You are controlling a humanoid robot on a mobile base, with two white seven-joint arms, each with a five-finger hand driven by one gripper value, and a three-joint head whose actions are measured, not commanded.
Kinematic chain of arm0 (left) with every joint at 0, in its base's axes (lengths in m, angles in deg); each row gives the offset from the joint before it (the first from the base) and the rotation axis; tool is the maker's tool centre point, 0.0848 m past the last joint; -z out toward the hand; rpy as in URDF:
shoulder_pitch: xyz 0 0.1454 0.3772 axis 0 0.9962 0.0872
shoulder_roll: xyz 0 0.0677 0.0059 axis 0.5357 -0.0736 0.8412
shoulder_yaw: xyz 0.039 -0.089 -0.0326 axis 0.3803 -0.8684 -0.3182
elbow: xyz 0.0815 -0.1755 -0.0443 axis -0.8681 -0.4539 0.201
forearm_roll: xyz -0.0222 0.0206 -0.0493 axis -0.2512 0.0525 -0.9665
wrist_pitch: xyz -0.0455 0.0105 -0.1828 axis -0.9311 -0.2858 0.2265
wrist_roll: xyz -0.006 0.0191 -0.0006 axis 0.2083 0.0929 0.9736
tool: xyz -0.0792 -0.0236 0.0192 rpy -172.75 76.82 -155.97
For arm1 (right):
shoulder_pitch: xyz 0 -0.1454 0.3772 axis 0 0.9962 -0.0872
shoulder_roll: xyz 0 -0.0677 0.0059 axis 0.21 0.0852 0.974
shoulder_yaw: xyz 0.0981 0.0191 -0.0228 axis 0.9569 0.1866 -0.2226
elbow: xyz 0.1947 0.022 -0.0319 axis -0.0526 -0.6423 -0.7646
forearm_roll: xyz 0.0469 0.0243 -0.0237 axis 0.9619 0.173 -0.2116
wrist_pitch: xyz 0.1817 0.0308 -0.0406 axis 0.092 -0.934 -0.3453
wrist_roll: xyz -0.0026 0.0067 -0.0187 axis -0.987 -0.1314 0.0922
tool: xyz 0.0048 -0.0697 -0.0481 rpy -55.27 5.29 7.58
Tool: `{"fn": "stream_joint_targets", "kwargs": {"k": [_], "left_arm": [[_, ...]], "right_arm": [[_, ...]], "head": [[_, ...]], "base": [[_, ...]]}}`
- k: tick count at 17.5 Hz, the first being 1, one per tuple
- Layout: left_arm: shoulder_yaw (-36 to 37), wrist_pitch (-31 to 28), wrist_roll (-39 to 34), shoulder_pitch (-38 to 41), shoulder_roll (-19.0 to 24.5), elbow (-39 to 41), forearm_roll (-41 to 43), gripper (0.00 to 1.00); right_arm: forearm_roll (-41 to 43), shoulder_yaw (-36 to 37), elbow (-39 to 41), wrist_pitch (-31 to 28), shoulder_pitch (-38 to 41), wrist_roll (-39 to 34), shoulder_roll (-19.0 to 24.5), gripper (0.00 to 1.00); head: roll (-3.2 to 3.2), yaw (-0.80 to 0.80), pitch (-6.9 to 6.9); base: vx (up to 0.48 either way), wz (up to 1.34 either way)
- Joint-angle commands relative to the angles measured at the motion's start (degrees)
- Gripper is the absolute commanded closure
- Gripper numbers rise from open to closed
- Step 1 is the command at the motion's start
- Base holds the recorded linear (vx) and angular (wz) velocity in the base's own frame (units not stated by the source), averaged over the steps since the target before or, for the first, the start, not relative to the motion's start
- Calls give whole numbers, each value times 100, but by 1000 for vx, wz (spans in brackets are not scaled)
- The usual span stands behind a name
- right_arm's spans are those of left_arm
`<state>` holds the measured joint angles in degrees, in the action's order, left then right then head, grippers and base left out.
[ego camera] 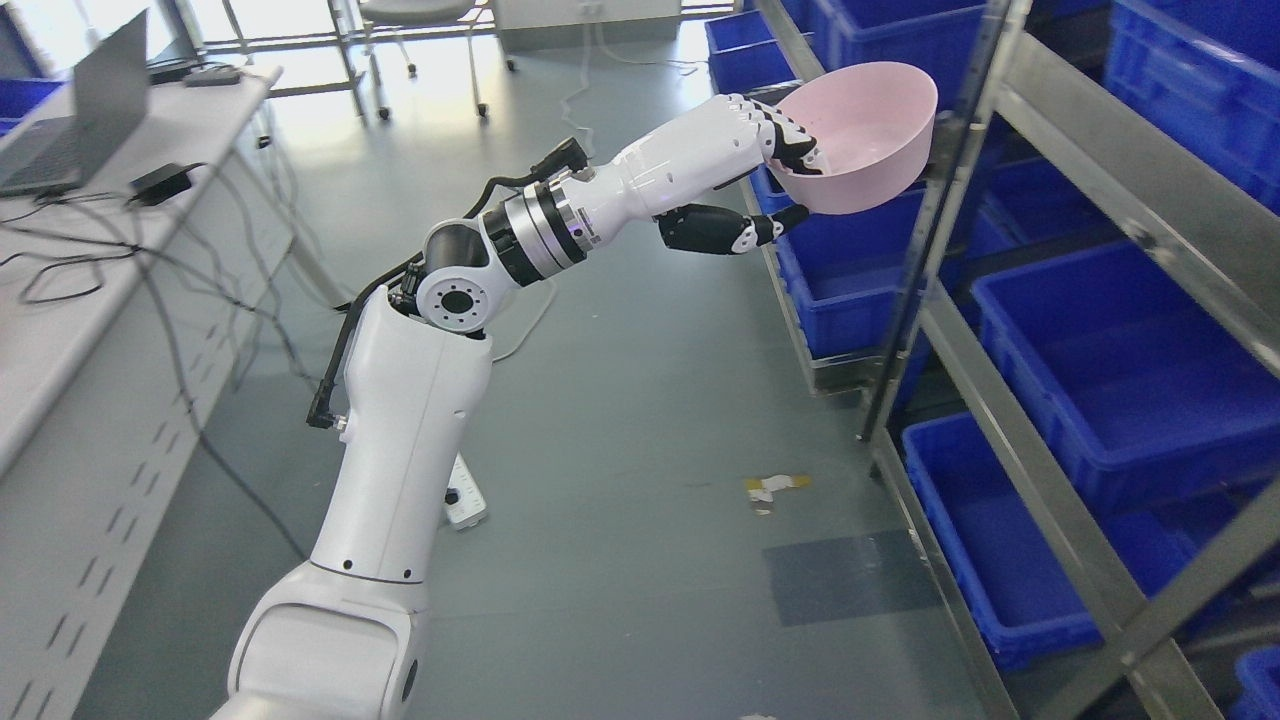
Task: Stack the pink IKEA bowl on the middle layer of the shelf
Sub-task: 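Hold the pink bowl raised in the left hand while turning away, then lower the pink bowl onto the stack of pink bowls on the tray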
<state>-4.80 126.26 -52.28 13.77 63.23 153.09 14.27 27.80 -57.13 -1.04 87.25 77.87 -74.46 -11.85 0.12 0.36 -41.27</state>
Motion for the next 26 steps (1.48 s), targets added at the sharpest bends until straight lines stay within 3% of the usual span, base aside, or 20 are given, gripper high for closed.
{"fn": "stream_joint_targets", "kwargs": {"k": [1,7,12,15,17,21,23,26], "left_arm": [[179,3,-16,24,99,-7,-59,98],[241,3,-16,-45,99,2,-542,98],[-102,3,54,-484,99,-51,-447,98],[-313,3,229,-1038,174,-226,798,98],[-261,3,666,-1258,333,-367,1354,98],[-252,3,2083,-1145,500,-385,1602,97],[-339,3,2023,-1144,544,-411,1611,97],[-436,3,1111,-1398,518,-613,1663,98]], "right_arm": [[0,0,100,2,19,-5,-100,0],[0,0,100,2,28,-5,-100,0],[0,0,100,2,19,-5,-100,0],[0,0,100,2,19,-5,-100,0],[0,0,100,2,19,-5,-100,0],[0,0,100,2,19,-5,-100,0],[0,0,100,2,19,-5,-100,0],[0,0,100,2,19,-5,-100,0]], "head": [[0,0,0],[0,0,0],[0,0,0],[0,0,0],[0,0,0],[0,0,0],[0,0,1],[0,0,1]], "base": [[95,-982],[95,-1552],[31,-1464],[-19,-1187],[-26,-887],[-9,-530],[1,-178],[9,50]]}}
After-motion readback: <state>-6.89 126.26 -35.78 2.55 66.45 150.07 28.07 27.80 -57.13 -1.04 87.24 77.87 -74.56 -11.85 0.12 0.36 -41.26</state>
